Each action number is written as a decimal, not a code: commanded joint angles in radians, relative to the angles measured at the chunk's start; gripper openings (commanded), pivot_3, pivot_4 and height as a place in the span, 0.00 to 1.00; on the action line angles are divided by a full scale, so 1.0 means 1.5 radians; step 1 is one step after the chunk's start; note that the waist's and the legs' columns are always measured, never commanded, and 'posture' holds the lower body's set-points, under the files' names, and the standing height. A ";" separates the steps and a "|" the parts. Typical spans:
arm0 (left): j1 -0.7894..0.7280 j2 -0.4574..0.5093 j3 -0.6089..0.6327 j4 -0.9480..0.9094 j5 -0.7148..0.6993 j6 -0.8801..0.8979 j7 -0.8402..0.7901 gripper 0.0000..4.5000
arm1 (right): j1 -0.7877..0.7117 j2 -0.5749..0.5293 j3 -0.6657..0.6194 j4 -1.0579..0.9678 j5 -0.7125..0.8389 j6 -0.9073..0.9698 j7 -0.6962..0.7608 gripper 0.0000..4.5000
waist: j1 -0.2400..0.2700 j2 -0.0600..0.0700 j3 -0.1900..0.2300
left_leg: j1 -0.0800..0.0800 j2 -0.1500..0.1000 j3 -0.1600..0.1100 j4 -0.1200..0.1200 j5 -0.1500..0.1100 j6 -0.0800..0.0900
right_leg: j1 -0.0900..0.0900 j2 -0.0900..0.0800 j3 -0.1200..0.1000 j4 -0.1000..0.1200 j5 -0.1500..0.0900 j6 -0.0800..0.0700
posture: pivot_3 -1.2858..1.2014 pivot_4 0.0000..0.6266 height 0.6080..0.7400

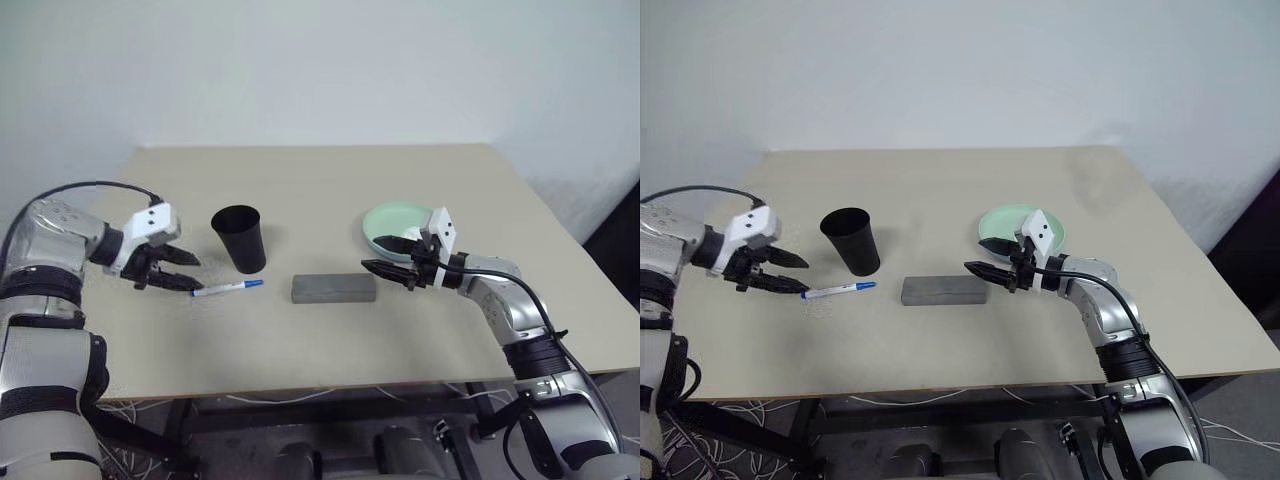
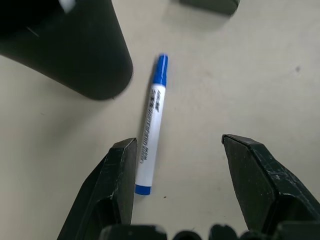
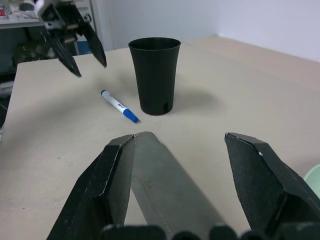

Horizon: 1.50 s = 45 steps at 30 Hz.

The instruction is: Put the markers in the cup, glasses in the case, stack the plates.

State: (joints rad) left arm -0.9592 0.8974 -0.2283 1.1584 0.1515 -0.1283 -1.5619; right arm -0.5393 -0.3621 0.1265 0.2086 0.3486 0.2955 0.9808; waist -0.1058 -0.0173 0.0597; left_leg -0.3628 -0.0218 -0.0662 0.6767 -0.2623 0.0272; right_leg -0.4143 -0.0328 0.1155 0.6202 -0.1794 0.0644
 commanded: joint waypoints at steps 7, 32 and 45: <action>-0.043 -0.044 0.006 0.068 0.040 0.000 0.080 0.63 | -0.010 -0.010 -0.017 -0.021 -0.001 -0.007 -0.007 0.69 | 0.004 0.000 0.000 | -0.001 0.000 0.000 0.000 0.000 0.000 | -0.001 0.000 0.000 0.000 0.000 0.000 | 0.52 0.00 0.97; -0.016 -0.105 -0.011 0.116 0.106 0.009 0.108 0.28 | 0.025 -0.023 -0.025 -0.066 0.007 0.012 -0.036 0.69 | 0.004 -0.001 0.000 | 0.000 0.000 0.000 0.000 0.000 0.000 | 0.000 0.000 0.000 0.000 0.000 0.000 | 0.52 0.00 0.97; -0.011 -0.086 0.009 0.101 0.079 -0.024 0.045 0.03 | 0.008 -0.015 -0.021 -0.044 0.001 0.003 -0.032 0.69 | 0.004 -0.001 0.000 | 0.000 0.000 0.000 0.000 0.000 0.000 | 0.000 0.000 0.000 0.000 0.000 0.000 | 0.52 0.00 0.97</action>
State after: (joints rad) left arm -0.9739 0.7499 -0.2305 1.3338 0.2944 -0.1373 -1.4576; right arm -0.5009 -0.3864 0.1147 0.1523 0.3497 0.3170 0.9319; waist -0.1004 -0.0184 0.0595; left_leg -0.3630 -0.0223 -0.0655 0.6769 -0.2624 0.0273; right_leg -0.4144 -0.0328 0.1159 0.6206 -0.1792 0.0647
